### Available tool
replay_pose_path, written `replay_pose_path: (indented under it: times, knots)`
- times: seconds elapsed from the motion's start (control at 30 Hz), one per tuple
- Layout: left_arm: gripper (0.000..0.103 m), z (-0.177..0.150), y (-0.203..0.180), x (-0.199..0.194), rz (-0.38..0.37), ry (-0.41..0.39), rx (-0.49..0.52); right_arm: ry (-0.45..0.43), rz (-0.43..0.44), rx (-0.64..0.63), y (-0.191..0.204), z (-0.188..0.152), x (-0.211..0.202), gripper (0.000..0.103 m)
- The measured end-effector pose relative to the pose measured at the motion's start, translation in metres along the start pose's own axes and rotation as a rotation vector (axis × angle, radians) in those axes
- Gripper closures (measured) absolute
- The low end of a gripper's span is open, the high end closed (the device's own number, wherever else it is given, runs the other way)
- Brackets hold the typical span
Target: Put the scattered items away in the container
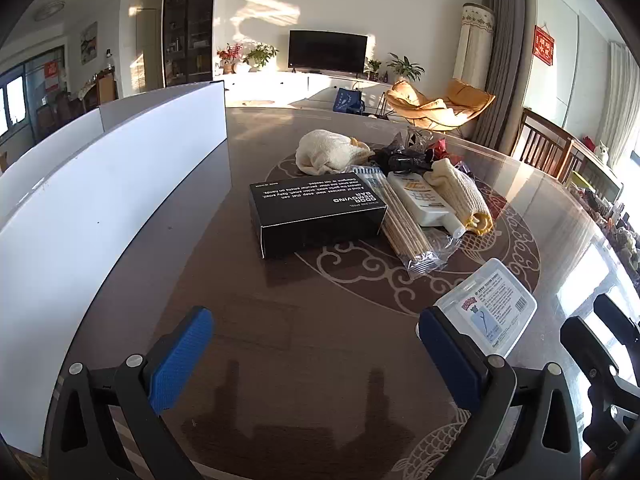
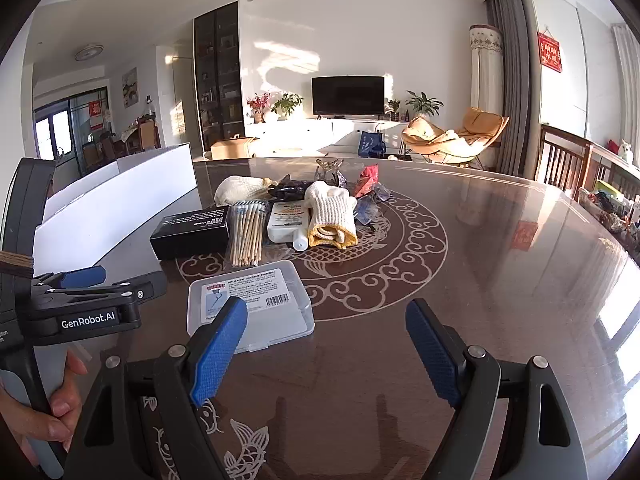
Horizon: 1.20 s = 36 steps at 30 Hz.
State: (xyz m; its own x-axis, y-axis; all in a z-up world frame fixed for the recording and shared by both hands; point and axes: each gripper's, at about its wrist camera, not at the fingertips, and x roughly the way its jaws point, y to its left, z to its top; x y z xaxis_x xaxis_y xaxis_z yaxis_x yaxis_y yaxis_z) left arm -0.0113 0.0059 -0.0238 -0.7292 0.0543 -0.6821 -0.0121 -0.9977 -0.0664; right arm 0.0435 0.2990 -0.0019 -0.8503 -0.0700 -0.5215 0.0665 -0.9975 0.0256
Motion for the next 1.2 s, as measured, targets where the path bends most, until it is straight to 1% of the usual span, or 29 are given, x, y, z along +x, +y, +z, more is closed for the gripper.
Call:
replay_pose_path:
  times: [0.47, 0.77, 1.2]
  knots:
    - [0.0, -0.0001, -0.0004, 0.0053, -0.001, 0.018, -0.003, 0.009, 0.012, -0.014, 0.004, -0.0011, 0.0025, 0.021]
    - [0.0, -0.0003, -0.0016, 0.0052, 0.004, 0.016, 0.008, 0.013, 0.017, -0.018, 0.005, -0.0016, 0.0033, 0.021]
    - [0.0, -0.0007, 0.0005, 0.0056, -0.007, 0.019, 0.002, 0.02, 0.021, -0.02, 0.005, -0.0009, 0.0036, 0.021]
